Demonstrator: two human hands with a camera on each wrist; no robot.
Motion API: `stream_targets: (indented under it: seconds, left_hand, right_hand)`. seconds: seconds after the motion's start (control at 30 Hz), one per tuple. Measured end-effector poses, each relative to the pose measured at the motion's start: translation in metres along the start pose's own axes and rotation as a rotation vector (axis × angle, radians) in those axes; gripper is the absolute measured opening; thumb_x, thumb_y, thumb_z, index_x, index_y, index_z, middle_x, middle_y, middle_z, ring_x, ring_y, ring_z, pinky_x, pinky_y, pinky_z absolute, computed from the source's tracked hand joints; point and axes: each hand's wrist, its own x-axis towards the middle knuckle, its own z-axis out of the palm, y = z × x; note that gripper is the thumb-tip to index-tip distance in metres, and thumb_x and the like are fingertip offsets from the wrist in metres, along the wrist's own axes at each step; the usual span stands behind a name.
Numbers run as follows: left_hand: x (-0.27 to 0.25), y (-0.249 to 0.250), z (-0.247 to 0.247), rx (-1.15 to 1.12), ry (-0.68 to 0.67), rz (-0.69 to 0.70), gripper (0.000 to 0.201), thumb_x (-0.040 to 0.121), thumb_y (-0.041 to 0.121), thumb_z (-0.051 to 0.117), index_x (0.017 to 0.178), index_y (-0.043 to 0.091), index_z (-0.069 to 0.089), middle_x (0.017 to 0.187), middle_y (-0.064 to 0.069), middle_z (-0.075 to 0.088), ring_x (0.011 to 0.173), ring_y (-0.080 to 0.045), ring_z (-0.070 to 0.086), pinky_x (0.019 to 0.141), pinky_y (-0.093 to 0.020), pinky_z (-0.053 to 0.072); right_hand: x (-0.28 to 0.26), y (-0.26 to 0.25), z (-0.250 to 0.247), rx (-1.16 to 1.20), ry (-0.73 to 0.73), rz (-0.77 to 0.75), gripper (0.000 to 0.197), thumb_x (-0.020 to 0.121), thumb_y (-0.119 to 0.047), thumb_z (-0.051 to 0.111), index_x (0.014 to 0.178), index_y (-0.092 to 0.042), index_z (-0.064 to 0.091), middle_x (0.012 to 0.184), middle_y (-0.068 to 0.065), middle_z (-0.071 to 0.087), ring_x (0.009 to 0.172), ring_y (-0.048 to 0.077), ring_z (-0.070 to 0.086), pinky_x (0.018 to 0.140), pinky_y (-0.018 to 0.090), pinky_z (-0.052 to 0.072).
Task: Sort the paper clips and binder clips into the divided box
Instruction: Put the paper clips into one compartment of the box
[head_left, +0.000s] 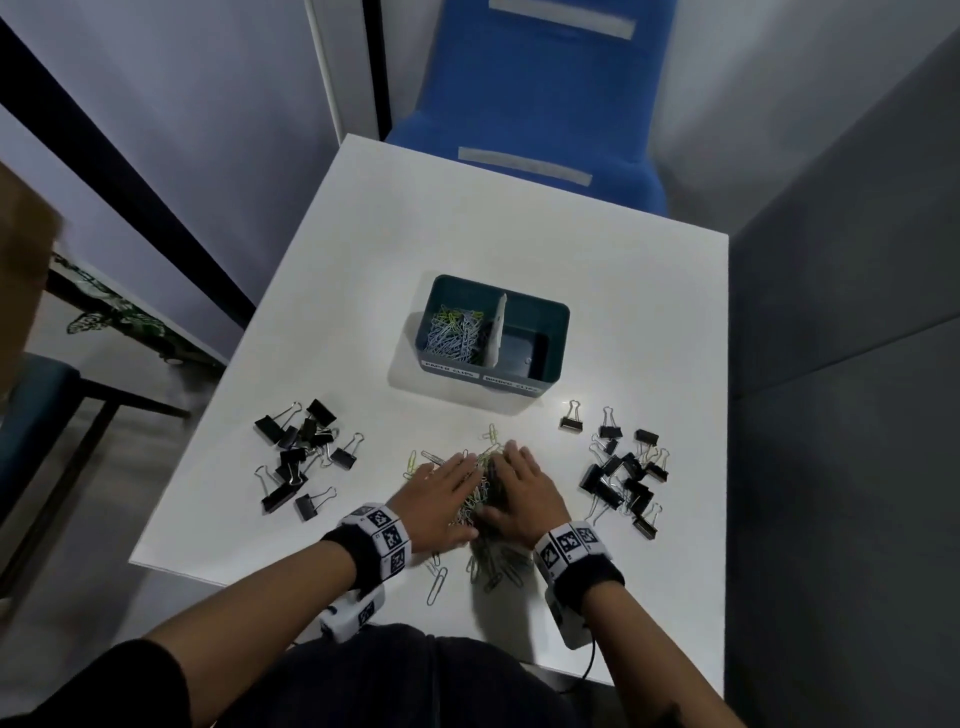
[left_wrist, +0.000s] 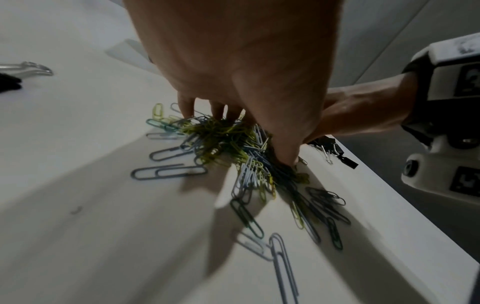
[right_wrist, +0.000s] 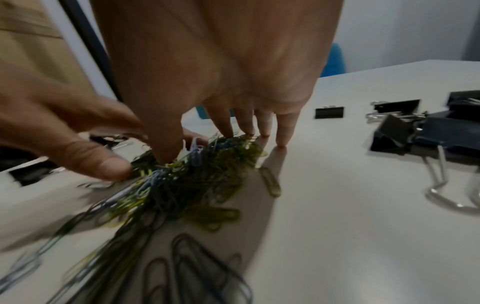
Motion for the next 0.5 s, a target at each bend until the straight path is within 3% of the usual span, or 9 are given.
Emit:
stream_targets:
  seconds: [0.1,0.17,0.23,0.3,0.33,0.4,0.5]
  left_hand:
    - [-0.014,-0.006,0.008,-0.025,0.091,0.069,0.081,0.091,0.054,0.045,0.153,0.015,0.010,0.161,-0.007,0.002,0.148,-0.022,0.005,0.117,-0.045,0.017]
    - [-0.025,-0.011,0.015,-0.053,0.194,0.070,0.076,0.089,0.051,0.052,0.149,0.016,0.022,0.157,-0.007,0.021,0.142,-0.023,0.023,0.112,-0.043,0.029]
    - [-0.038,-0.015,0.020,-0.045,0.294,0.039,0.063,0.087,0.051,0.057,0.136,0.017,0.040,0.138,-0.006,0.045,0.121,-0.022,0.045,0.095,-0.037,0.044]
    - [-0.050,-0.015,0.022,-0.034,0.330,0.067,0.040,0.087,0.049,0.054,0.110,0.017,0.053,0.110,-0.002,0.057,0.093,-0.020,0.055,0.072,-0.030,0.047]
    - [-0.053,-0.015,0.021,-0.047,0.286,0.087,0.032,0.088,0.047,0.052,0.100,0.017,0.055,0.100,-0.001,0.059,0.085,-0.020,0.058,0.066,-0.030,0.045]
    - [-0.057,-0.011,0.023,-0.022,0.069,0.124,0.031,0.092,0.046,0.050,0.090,0.015,0.057,0.090,-0.003,0.063,0.079,-0.024,0.060,0.063,-0.032,0.042]
    - [-0.054,0.001,0.030,0.085,-0.113,0.189,0.038,0.089,0.049,0.051,0.087,0.012,0.059,0.085,-0.008,0.066,0.076,-0.030,0.062,0.061,-0.033,0.038]
  right_hand:
    - [-0.010,-0.006,0.009,0.063,-0.008,-0.062,0.087,0.085,-0.048,0.062,0.153,-0.022,0.014,0.161,0.005,0.008,0.148,0.025,0.006,0.118,0.046,0.022]
    - [-0.022,-0.004,0.011,0.138,0.073,-0.063,0.084,0.080,-0.042,0.070,0.149,-0.024,0.026,0.157,0.008,0.025,0.143,0.029,0.022,0.114,0.046,0.029]
    - [-0.038,0.002,0.016,0.134,0.195,-0.043,0.076,0.073,-0.036,0.077,0.139,-0.023,0.041,0.140,0.010,0.045,0.123,0.030,0.044,0.096,0.044,0.046]
    - [-0.055,0.012,0.024,0.121,0.260,0.010,0.058,0.072,-0.036,0.078,0.120,-0.020,0.051,0.115,0.003,0.054,0.095,0.021,0.054,0.068,0.031,0.050]
    - [-0.062,0.017,0.027,0.109,0.248,0.043,0.046,0.074,-0.039,0.076,0.110,-0.021,0.052,0.104,-0.001,0.055,0.084,0.018,0.054,0.060,0.025,0.044]
    - [-0.074,0.026,0.032,0.062,0.144,0.119,0.030,0.080,-0.045,0.068,0.089,-0.021,0.051,0.083,-0.007,0.053,0.072,0.017,0.053,0.052,0.020,0.030]
    - [-0.080,0.030,0.041,0.056,-0.012,0.187,0.034,0.077,-0.046,0.071,0.070,-0.023,0.047,0.068,-0.011,0.049,0.067,0.015,0.052,0.049,0.020,0.028]
